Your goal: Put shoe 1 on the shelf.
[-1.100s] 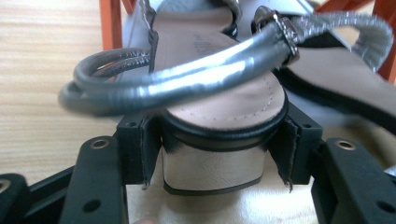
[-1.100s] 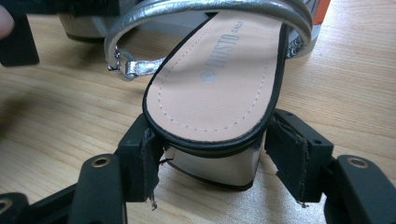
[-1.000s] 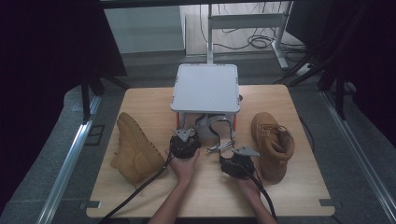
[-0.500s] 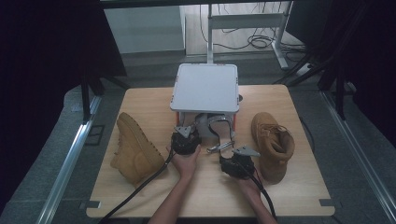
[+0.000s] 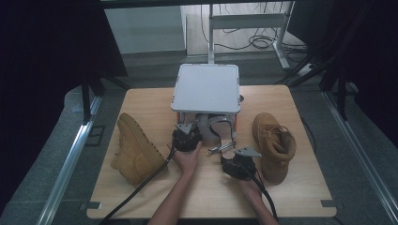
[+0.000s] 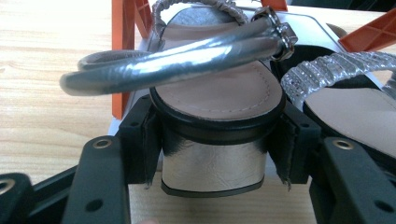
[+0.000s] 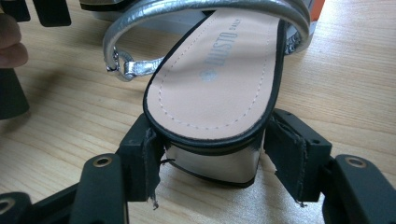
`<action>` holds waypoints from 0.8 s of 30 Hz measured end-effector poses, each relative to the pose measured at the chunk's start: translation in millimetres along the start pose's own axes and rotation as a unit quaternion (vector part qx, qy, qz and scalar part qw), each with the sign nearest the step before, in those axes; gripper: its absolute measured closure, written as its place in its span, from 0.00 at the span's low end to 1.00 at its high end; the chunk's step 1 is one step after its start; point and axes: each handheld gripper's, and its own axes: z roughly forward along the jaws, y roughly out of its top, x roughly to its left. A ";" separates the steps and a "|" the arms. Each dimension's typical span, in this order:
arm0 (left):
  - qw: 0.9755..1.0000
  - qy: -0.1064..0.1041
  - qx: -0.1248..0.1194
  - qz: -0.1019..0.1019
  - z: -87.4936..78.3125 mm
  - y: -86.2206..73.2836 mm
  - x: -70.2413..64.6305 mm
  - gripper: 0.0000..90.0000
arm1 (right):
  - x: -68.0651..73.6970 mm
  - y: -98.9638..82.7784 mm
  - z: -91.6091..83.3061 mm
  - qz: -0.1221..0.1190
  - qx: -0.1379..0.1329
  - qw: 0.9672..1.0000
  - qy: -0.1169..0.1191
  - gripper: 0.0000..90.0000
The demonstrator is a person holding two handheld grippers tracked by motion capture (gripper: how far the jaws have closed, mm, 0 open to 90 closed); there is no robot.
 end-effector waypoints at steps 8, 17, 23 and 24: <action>1.000 0.002 0.004 -0.005 6.6 3.2 1.1 0.46 | -0.1 -0.2 -0.1 0.001 -0.001 1.000 0.001 0.43; 1.000 0.001 0.019 0.000 13.6 0.7 2.8 0.46 | -0.2 -0.6 -0.3 0.003 -0.001 1.000 0.001 0.43; 0.999 -0.008 0.036 0.014 14.6 0.9 6.4 0.45 | -0.3 -0.9 -0.3 0.004 -0.002 1.000 0.001 0.44; 0.999 -0.013 0.040 0.010 15.1 1.0 7.2 0.43 | -0.3 -1.0 -0.3 0.004 -0.002 1.000 0.001 0.44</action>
